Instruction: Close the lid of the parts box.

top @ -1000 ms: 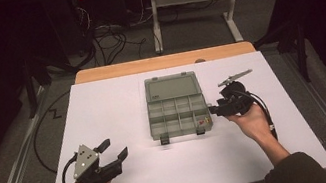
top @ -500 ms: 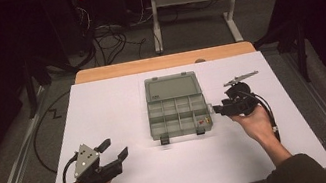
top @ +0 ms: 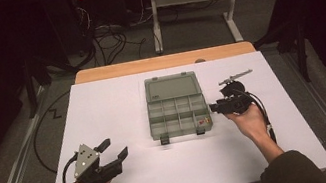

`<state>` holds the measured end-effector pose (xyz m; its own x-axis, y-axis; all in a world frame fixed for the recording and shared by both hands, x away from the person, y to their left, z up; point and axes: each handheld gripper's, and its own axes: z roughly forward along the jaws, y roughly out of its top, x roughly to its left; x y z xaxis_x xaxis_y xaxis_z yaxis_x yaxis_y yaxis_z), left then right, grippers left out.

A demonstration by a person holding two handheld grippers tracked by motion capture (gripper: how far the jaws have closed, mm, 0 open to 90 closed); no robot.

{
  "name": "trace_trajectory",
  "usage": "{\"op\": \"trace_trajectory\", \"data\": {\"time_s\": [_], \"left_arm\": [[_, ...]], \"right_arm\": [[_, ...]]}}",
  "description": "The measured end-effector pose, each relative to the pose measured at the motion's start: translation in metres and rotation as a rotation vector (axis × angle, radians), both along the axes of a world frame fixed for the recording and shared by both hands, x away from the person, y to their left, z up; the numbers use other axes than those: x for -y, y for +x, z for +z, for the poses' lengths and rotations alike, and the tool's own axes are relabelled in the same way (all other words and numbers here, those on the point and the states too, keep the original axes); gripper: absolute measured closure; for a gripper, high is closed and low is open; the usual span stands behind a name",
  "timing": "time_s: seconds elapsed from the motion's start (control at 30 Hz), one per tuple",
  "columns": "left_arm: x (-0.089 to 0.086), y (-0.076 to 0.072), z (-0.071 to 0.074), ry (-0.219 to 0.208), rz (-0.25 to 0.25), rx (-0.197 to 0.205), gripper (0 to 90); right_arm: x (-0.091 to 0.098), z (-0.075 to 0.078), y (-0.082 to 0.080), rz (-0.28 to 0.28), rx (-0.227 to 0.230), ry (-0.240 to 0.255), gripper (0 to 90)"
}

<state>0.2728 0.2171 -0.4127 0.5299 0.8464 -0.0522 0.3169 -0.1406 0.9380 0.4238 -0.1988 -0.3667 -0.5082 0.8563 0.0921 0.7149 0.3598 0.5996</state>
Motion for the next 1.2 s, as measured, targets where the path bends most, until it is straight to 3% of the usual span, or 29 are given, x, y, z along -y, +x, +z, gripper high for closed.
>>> {"op": "trace_trajectory", "data": {"time_s": [0.33, 0.67, 0.83, 1.2], "left_arm": [[-0.002, 0.000, 0.000, -0.009, 0.011, -0.001, 33.9], [-0.003, -0.005, 0.000, -0.005, 0.019, 0.001, 33.6], [-0.006, -0.006, 0.001, -0.009, 0.027, 0.001, 33.6], [-0.006, -0.009, 0.000, -0.003, 0.034, 0.005, 33.6]], "right_arm": [[-0.008, -0.002, 0.008, 0.009, -0.040, -0.031, 70.6], [-0.019, -0.011, 0.018, 0.005, -0.098, -0.064, 71.0], [-0.021, -0.013, 0.023, -0.001, -0.118, -0.048, 71.0], [-0.028, -0.014, 0.029, -0.015, -0.136, -0.070, 70.0]]}}
